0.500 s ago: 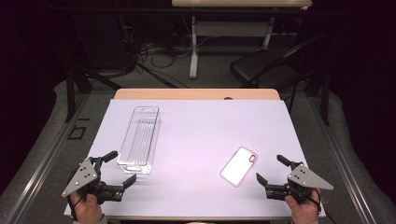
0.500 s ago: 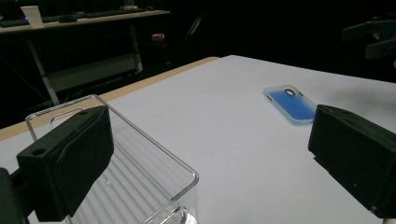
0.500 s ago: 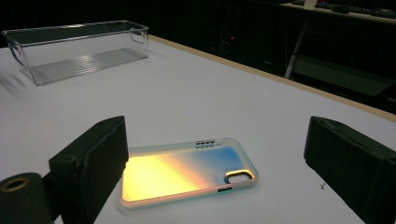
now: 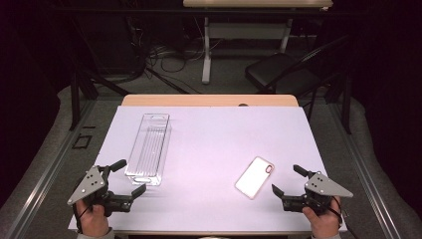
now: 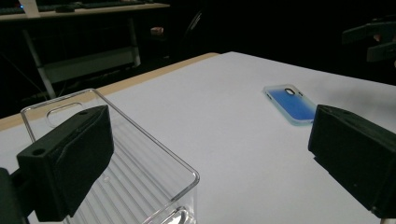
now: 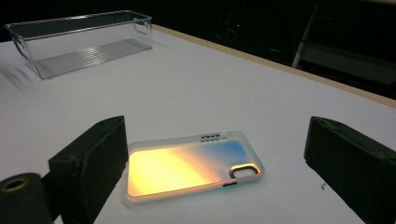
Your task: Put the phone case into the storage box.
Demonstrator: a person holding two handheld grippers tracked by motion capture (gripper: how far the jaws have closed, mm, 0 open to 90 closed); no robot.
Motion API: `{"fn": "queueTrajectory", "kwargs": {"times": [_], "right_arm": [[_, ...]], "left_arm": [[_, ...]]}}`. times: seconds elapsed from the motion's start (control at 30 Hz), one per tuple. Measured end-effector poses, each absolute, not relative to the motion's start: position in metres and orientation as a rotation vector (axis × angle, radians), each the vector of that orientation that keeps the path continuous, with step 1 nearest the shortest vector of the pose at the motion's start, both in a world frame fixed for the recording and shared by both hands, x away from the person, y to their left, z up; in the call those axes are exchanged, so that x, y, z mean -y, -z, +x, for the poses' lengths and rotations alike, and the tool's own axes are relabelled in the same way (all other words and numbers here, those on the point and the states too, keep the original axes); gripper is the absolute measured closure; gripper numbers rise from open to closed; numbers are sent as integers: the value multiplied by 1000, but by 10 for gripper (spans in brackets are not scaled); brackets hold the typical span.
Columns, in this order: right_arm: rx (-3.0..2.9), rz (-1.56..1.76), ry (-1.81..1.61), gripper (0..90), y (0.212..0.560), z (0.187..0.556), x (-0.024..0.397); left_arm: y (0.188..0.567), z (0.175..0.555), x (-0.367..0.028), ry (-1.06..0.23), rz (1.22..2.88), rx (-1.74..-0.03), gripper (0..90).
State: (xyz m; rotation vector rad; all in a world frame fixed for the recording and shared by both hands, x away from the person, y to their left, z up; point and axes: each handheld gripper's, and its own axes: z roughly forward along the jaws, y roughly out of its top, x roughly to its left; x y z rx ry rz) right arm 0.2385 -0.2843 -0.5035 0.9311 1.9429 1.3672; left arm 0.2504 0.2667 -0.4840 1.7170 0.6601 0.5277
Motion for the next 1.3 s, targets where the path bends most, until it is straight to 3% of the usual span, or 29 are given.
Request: {"fn": "queueTrajectory", "kwargs": {"times": [0.27,0.63,1.1,1.3], "right_arm": [[-2018,969,-1353,3,496,247,278],[-2061,991,-1343,0,485,262,274],[-2119,1047,-1310,1,480,279,264],[-2140,1040,-1289,43,477,284,260]], "left_arm": [[478,266,-263,-404,1734,-716,3],[474,288,-251,-336,1785,-787,3],[445,310,-221,-373,1872,-747,9],[438,320,-211,-350,1862,-765,31]]}}
